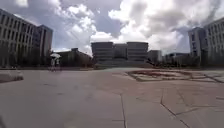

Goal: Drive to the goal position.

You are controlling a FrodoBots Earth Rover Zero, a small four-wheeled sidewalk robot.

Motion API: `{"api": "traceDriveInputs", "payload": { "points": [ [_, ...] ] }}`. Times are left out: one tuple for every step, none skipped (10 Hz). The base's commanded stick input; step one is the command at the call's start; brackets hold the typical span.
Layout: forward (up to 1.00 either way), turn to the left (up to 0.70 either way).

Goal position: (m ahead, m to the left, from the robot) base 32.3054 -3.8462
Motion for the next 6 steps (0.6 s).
{"api": "traceDriveInputs", "payload": {
  "points": [
    [1.00,0.00],
    [1.00,-0.16],
    [1.00,-0.21],
    [1.00,0.00],
    [1.00,-0.02],
    [1.00,-0.12]
  ]
}}
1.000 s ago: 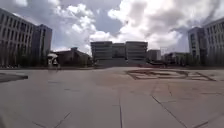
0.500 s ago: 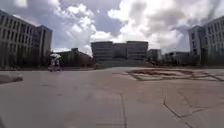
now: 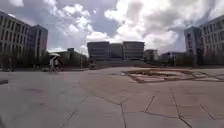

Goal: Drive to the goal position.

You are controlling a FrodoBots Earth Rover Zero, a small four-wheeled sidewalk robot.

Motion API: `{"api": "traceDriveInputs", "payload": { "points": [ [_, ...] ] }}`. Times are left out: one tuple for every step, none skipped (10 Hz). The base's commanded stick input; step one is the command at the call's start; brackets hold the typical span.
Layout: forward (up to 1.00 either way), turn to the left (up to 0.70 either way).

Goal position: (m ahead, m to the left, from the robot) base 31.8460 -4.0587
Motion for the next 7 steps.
{"api": "traceDriveInputs", "payload": {
  "points": [
    [1.00,-0.04],
    [1.00,0.00],
    [1.00,0.00],
    [1.00,0.00],
    [1.00,0.00],
    [1.00,0.00],
    [1.00,0.00]
  ]
}}
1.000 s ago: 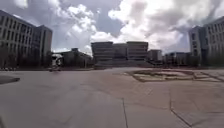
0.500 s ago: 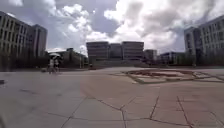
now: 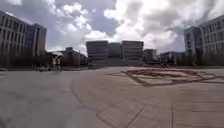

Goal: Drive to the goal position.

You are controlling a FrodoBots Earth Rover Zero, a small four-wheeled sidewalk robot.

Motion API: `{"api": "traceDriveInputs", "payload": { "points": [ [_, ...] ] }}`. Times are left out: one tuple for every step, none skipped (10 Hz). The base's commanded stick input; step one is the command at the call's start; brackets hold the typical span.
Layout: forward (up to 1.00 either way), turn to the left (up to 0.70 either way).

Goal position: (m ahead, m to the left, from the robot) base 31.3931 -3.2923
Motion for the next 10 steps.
{"api": "traceDriveInputs", "payload": {
  "points": [
    [1.00,0.00],
    [1.00,0.00],
    [1.00,0.00],
    [1.00,0.00],
    [1.00,0.00],
    [1.00,0.00],
    [1.00,0.00],
    [1.00,0.00],
    [1.00,0.00],
    [1.00,0.00]
  ]
}}
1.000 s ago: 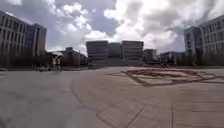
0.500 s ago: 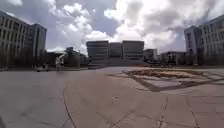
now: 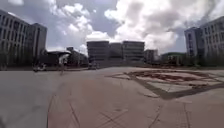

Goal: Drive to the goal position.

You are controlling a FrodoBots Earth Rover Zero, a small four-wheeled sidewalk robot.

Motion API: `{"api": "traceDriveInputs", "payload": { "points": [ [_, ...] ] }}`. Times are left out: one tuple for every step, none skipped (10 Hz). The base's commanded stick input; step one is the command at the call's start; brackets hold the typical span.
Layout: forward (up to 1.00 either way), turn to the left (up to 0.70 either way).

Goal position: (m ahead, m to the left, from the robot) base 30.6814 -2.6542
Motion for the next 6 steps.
{"api": "traceDriveInputs", "payload": {
  "points": [
    [1.00,0.00],
    [1.00,0.00],
    [1.00,0.00],
    [1.00,0.00],
    [1.00,0.00],
    [1.00,0.00]
  ]
}}
